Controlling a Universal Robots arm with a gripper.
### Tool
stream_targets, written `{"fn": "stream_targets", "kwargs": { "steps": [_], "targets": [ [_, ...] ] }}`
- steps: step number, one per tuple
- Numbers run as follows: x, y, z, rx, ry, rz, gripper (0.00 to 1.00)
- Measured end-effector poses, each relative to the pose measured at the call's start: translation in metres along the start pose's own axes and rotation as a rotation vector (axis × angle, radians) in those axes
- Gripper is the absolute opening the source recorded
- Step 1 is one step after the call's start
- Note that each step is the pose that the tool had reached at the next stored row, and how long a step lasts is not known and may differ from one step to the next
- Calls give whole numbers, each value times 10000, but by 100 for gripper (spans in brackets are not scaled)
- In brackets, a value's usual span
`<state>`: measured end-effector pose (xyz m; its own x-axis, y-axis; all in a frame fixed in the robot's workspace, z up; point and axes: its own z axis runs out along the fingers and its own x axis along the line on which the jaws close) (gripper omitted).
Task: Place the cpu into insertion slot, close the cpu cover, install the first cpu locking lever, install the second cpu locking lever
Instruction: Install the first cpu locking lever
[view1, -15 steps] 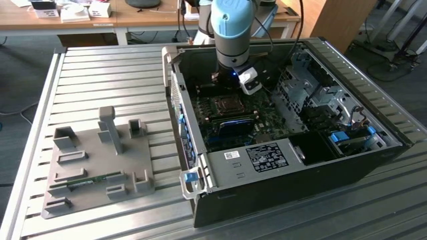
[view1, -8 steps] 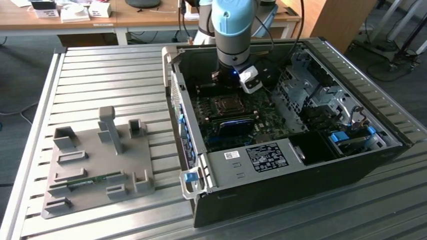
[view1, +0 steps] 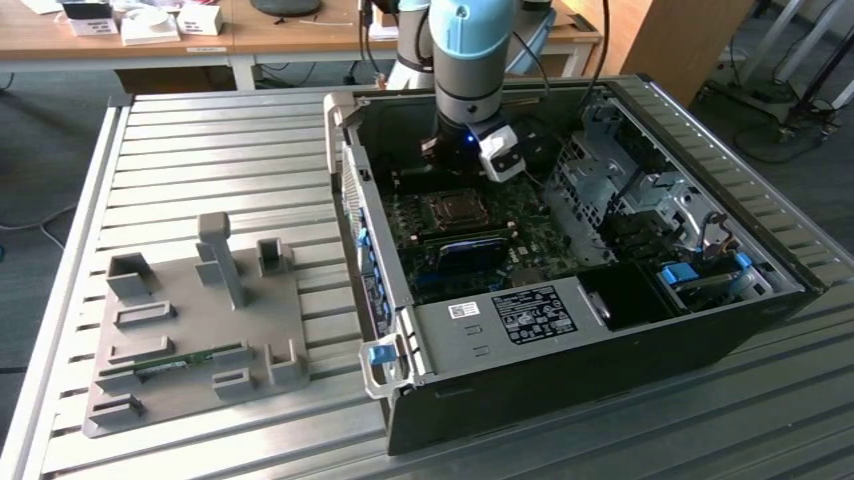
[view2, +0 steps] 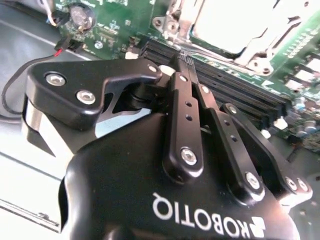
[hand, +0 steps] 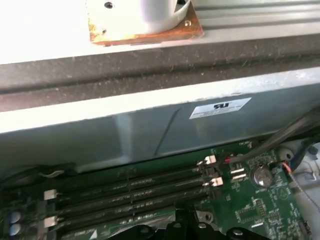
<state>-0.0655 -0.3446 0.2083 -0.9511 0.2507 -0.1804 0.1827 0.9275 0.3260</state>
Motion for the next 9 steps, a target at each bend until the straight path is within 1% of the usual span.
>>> {"fn": "stream_targets", "kwargs": {
  "steps": [1,3,5,6,8,9],
  "targets": [
    [-1,1,-2,114,42,-8,11],
    [-2,2,-6,398,123,-36,11],
    [-2,3,-8,664,224,-54,11],
    [-2,3,-9,776,294,-51,11],
    [-3,4,-10,1003,457,-41,11],
    [-3,4,-11,1139,549,-37,11]
  ]
}}
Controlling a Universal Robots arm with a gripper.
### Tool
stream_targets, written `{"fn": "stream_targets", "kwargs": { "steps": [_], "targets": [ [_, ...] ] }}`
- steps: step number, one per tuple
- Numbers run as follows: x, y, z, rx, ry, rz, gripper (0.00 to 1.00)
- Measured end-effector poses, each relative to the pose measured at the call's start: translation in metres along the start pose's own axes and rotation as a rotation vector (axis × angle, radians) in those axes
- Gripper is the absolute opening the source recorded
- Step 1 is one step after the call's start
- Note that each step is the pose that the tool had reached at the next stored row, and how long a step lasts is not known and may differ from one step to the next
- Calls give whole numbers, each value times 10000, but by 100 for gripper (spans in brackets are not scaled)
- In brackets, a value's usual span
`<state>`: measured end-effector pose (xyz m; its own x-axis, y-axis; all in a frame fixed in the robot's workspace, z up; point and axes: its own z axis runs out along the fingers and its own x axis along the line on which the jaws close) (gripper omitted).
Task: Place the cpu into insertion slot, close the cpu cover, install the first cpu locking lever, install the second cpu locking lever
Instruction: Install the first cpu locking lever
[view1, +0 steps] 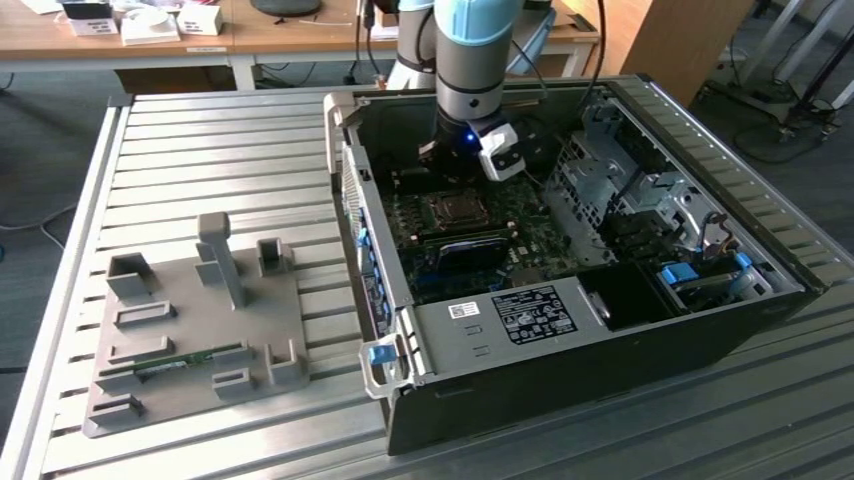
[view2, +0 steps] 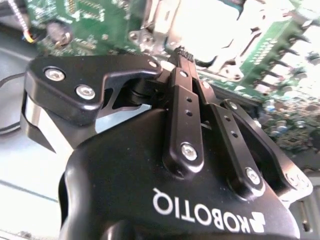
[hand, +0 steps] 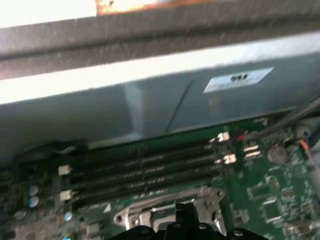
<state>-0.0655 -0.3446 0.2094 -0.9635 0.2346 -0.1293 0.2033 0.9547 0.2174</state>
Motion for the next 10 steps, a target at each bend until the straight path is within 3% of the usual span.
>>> {"fn": "stream_targets", "kwargs": {
  "steps": [6,10],
  "targets": [
    [0,0,-1,746,554,23,11],
    [0,0,-2,768,603,31,11]
  ]
}}
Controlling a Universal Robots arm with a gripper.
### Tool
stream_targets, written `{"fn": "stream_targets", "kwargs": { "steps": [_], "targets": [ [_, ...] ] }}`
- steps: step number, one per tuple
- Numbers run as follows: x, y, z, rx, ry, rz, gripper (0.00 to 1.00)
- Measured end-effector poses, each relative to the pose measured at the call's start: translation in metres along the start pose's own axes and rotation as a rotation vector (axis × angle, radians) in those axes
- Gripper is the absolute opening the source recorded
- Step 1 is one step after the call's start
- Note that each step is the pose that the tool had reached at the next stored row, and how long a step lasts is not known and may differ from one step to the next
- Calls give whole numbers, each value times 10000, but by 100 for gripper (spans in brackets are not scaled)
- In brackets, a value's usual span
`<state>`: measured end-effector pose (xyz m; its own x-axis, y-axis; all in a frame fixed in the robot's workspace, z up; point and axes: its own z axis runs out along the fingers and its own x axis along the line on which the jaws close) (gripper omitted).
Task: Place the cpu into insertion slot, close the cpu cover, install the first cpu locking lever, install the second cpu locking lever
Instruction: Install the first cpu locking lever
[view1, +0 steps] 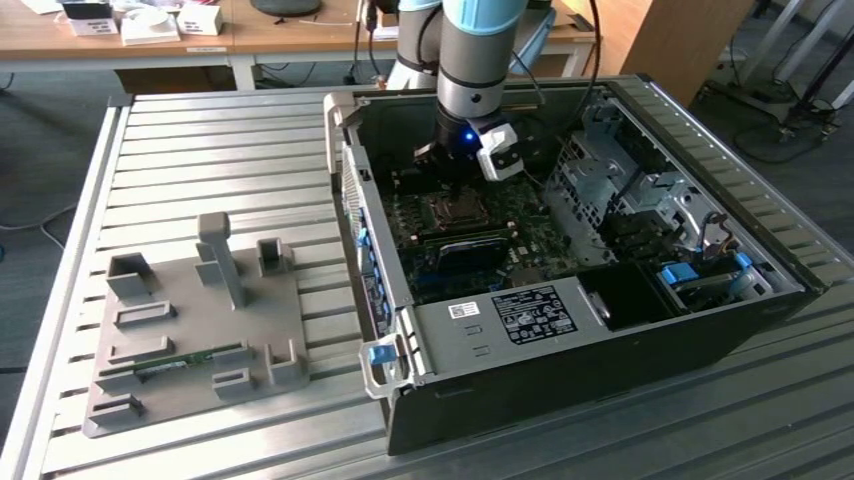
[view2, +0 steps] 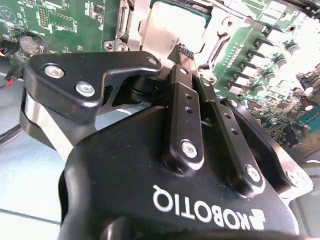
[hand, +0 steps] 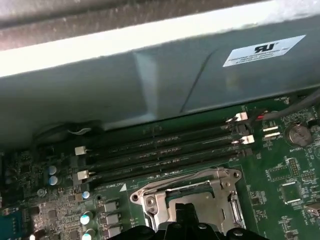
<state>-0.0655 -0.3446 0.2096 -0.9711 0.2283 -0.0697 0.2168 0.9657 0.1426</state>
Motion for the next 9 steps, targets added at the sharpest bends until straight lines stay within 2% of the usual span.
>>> {"fn": "stream_targets", "kwargs": {
  "steps": [3,9],
  "targets": [
    [-1,0,1,1,12,-21,11],
    [0,-2,15,-34,147,-897,11]
  ]
}}
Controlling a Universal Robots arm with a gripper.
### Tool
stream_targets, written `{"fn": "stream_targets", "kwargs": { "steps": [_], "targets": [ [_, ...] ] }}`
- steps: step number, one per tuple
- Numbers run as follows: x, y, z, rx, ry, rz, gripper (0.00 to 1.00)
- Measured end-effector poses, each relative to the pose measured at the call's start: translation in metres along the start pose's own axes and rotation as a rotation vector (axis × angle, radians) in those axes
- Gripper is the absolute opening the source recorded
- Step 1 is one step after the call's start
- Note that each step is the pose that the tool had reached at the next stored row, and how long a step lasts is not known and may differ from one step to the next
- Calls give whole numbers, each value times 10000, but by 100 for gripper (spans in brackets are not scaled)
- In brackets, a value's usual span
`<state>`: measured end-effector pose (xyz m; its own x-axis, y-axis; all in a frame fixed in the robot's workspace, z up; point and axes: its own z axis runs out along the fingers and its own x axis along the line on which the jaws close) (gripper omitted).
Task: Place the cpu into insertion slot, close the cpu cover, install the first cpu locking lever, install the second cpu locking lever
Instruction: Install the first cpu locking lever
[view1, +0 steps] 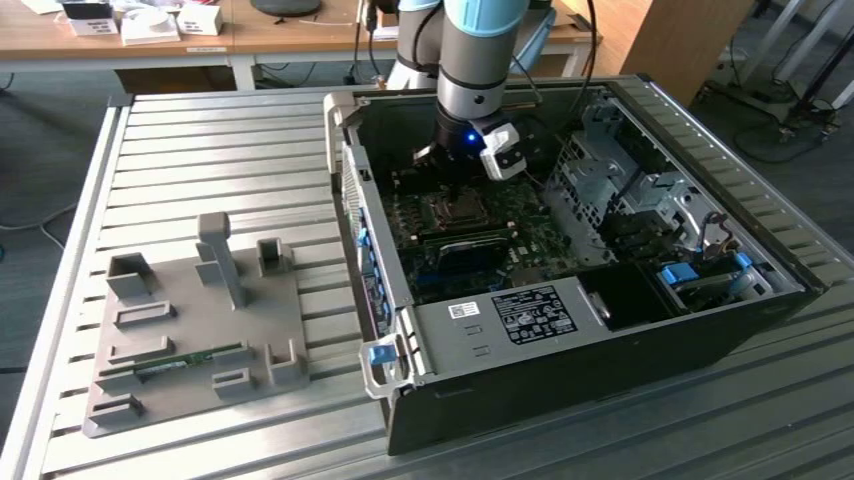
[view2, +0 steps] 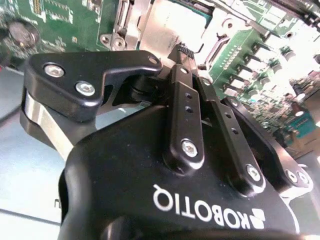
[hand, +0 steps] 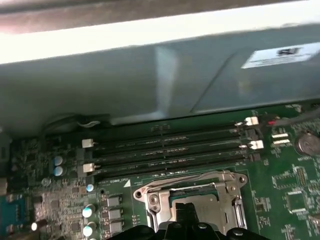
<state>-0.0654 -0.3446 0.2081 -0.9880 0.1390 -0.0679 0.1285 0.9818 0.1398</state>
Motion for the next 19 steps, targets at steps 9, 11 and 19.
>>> {"fn": "stream_targets", "kwargs": {
  "steps": [9,11,19],
  "targets": [
    [0,0,2,595,-55,-202,11],
    [0,0,2,596,-55,-203,11],
    [-53,7,6,587,-40,-342,11]
  ]
}}
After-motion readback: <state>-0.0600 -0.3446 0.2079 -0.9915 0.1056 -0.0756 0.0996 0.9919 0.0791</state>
